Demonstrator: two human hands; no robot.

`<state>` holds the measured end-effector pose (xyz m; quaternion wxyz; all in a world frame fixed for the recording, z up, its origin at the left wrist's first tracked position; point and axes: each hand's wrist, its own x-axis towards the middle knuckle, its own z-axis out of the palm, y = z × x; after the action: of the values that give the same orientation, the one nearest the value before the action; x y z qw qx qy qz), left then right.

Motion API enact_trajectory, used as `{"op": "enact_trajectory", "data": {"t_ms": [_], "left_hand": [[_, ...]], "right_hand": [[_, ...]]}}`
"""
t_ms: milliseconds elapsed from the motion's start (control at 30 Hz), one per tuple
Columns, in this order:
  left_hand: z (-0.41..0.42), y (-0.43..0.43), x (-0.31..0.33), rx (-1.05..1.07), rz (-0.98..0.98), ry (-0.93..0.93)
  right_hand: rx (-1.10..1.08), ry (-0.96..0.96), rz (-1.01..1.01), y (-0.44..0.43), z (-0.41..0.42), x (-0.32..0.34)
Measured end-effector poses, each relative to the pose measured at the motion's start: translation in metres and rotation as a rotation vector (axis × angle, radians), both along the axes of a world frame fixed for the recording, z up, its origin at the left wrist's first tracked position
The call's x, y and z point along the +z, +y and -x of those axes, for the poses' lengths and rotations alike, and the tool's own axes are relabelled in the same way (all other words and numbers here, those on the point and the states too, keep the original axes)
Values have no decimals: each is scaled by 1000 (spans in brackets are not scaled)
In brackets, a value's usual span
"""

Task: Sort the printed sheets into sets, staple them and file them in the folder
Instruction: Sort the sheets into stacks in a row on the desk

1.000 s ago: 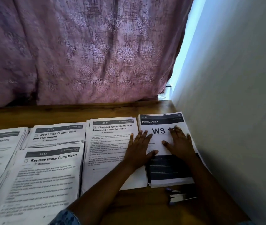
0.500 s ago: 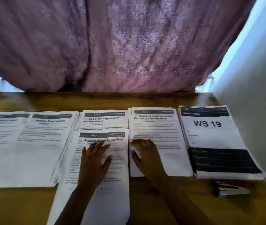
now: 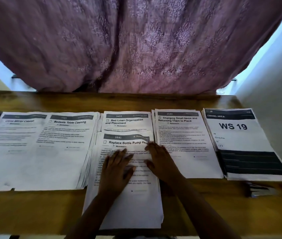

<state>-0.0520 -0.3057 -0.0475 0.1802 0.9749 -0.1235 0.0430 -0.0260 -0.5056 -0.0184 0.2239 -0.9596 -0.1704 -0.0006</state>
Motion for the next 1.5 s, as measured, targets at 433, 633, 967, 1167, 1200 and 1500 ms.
{"op": "enact_trajectory", "data": {"t_ms": [433,633,967,1167,1200,1500], "left_hand": [[2,25,31,315,775,-1],[-8,94,77,467,1114,167],[-42,341,103,811,525,-41],[-64,416,87,936,326,4],[-65,421,84,939,299,16],[-64,401,35,579,-151,136]], "right_hand": [[-287,-1,-616,26,21,52],[-290,-70,-897,59,-14,85],[79,226,-711,285,-90,61],[115,261,-510,390,-122,35],[111,262,-459,399,-124,30],[20,-75,56,399,-117,18]]}}
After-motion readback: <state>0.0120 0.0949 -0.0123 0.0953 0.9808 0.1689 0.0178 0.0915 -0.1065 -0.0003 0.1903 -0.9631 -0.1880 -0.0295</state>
